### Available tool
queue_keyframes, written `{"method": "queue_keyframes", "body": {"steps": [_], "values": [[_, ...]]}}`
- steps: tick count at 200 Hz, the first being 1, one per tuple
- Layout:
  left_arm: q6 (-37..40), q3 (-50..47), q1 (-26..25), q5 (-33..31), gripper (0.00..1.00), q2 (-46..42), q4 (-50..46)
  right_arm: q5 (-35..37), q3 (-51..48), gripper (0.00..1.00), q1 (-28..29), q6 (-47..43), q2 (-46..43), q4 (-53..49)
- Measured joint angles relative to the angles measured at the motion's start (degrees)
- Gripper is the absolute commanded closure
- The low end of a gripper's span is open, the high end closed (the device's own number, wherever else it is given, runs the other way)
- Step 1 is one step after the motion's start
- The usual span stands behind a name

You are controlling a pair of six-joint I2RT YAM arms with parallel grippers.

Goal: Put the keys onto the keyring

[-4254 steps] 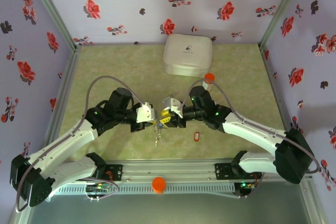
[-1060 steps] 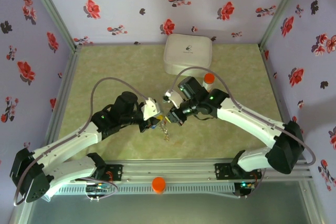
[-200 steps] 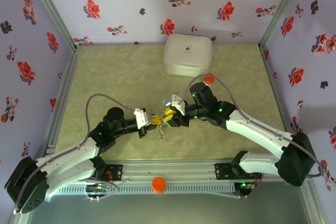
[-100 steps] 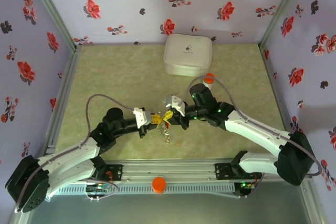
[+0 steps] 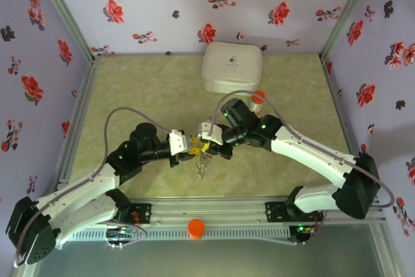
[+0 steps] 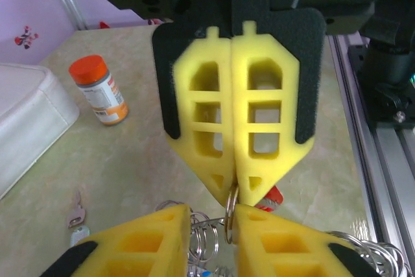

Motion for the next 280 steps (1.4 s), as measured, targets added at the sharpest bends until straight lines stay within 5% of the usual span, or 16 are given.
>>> {"method": "queue_keyframes", "body": {"steps": [66, 97, 130, 190, 280], "values": [[1.4, 0.4, 0.0, 2.3, 1.00, 1.9, -2.2, 2.3, 1.4, 1.00, 1.1, -0.3, 1.4, -1.5], [1.4, 0.4, 0.0, 2.5, 1.00, 1.7, -2.3, 1.7, -1.8, 0.72, 0.3, 3.2, -0.5, 2.5], [-0.8, -2.4, 0.0, 2.7, 1.00, -0.3, 2.8, -1.2, -9.4, 0.62, -3.5, 10.2, -7.2, 10.6], [-6.3, -8.8, 0.0, 2.6, 1.00, -0.2, 15.2, -1.2, -20.9, 0.61, -4.4, 20.9, -15.2, 22.0], [-6.5, -8.8, 0.0, 3.1, 1.00, 0.7, 17.3, -3.3, -21.4, 0.67, -4.4, 23.5, -12.6, 27.3]]}}
